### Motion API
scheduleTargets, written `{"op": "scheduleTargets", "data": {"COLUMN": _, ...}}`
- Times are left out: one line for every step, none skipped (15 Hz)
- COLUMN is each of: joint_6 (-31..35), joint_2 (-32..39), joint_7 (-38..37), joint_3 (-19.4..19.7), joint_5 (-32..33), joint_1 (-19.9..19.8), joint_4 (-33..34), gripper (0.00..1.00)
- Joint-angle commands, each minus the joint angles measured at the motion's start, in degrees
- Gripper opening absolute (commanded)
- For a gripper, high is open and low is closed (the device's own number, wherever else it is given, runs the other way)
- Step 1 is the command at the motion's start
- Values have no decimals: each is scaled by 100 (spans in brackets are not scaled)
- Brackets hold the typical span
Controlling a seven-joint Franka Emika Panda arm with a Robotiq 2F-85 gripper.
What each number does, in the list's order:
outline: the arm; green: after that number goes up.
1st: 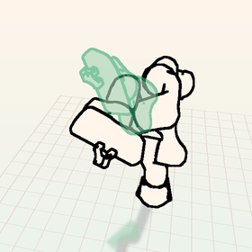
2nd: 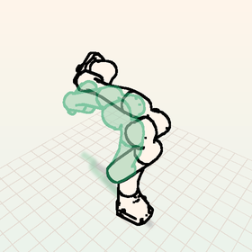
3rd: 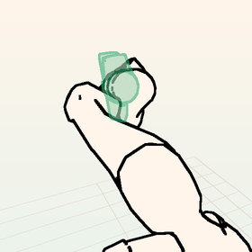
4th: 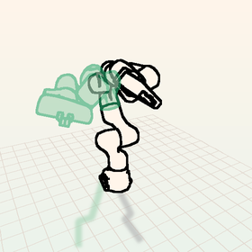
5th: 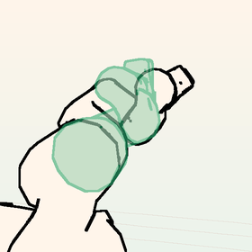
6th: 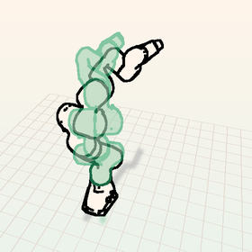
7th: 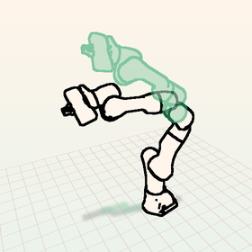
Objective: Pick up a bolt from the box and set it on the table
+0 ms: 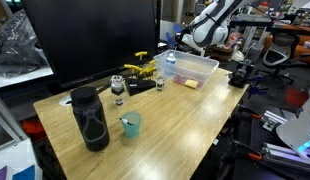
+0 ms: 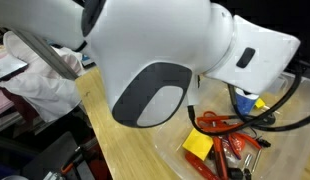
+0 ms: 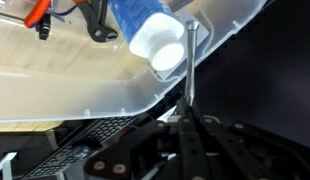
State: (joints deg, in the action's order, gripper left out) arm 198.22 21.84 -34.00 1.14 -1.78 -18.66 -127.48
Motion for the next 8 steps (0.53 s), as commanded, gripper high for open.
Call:
{"op": "scheduleTargets", "data": {"joint_6": -2, "joint_2": -1025, "joint_7": -339, "joint_3": -764, "joint_5": 503, "joint_1": -427, "joint_4": -941, "gripper": 1}}
{"op": "scheduleTargets", "data": {"joint_6": 70, "joint_2": -1099, "joint_7": -524, "joint_3": -1097, "joint_5": 766, "joint_1": -652, "joint_4": -1074, "gripper": 1}}
{"op": "scheduleTargets", "data": {"joint_6": 16, "joint_2": -1382, "joint_7": -654, "joint_3": -1256, "joint_5": 863, "joint_1": -641, "joint_4": -1322, "gripper": 1}}
{"op": "scheduleTargets", "data": {"joint_6": -38, "joint_2": -1684, "joint_7": -853, "joint_3": -1464, "joint_5": 1025, "joint_1": -670, "joint_4": -1568, "gripper": 1}}
{"op": "scheduleTargets", "data": {"joint_6": -72, "joint_2": -1973, "joint_7": -1137, "joint_3": -1684, "joint_5": 1237, "joint_1": -700, "joint_4": -1805, "gripper": 1}}
{"op": "scheduleTargets", "data": {"joint_6": -109, "joint_2": -2200, "joint_7": -1351, "joint_3": -1758, "joint_5": 1356, "joint_1": -597, "joint_4": -1990, "gripper": 1}}
{"op": "scheduleTargets", "data": {"joint_6": -137, "joint_2": -2372, "joint_7": -1558, "joint_3": -1783, "joint_5": 1502, "joint_1": -510, "joint_4": -2146, "gripper": 1}}
{"op": "scheduleTargets", "data": {"joint_6": -159, "joint_2": -2499, "joint_7": -1695, "joint_3": -1763, "joint_5": 1618, "joint_1": -428, "joint_4": -2281, "gripper": 1}}
